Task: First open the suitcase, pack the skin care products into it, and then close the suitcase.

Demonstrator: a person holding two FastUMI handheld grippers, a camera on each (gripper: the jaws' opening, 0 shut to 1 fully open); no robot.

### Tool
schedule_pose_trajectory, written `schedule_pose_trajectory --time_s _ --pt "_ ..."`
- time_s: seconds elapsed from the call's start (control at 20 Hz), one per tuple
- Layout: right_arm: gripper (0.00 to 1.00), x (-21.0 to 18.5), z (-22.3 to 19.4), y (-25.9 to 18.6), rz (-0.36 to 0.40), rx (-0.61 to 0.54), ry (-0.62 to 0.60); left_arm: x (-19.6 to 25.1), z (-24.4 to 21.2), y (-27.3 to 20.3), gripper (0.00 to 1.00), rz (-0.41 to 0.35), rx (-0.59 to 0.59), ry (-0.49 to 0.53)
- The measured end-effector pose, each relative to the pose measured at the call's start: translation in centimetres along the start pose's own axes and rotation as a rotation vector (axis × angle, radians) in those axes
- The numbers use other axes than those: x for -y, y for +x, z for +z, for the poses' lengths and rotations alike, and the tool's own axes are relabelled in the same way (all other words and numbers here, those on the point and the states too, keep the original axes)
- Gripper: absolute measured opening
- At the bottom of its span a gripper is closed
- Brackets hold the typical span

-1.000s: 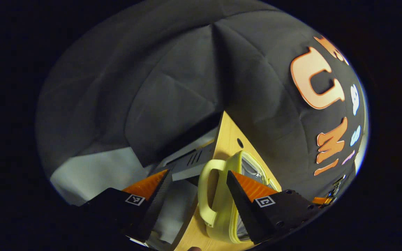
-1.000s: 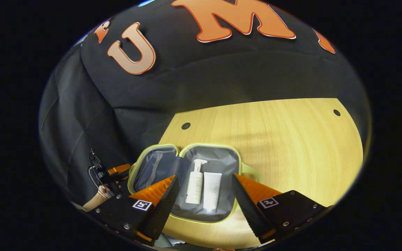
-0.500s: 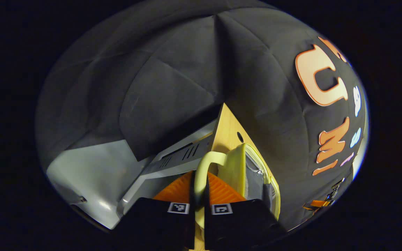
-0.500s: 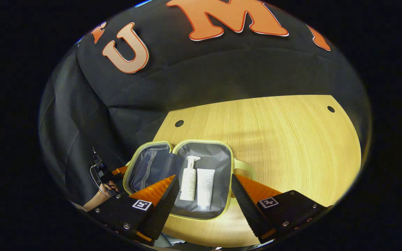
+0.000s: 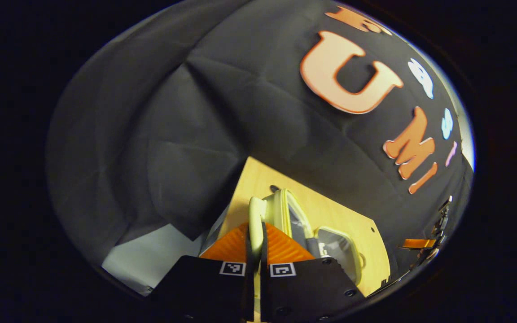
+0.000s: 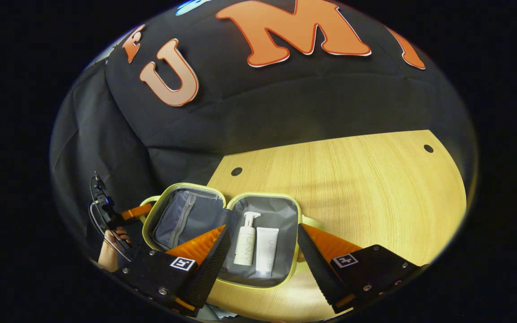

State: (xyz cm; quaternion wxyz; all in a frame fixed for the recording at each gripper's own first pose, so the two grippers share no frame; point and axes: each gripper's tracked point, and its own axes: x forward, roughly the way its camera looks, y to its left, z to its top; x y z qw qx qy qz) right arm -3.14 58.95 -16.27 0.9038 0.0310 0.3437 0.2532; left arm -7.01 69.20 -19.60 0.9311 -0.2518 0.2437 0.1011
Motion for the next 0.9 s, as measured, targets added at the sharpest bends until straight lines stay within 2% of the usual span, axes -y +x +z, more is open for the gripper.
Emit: schedule_pose_trajectory --time_s 0.15,0.4,0.7,0.9 --pt "0.95 1.1 1.7 -1.4 0.009 0.066 -0.001 7.4 1.9 -1.0 0.06 -0.029 -0.002 0.143" --pt "0.95 4.6 4.9 -4.6 0.003 0.178 0.0 18.1 2.3 -1.6 0.05 -0.108 -0.033 0.283" --pt "0.95 11.4 8.7 -9.1 -0.068 0.315 -0.023 28.2 -1.2 -0.8 0.06 -0.159 -0.085 0.394" --pt "0.95 15.1 9.6 -11.8 -0.102 0.346 -0.049 34.6 -5.1 2.1 0.06 -0.191 -0.12 0.417"
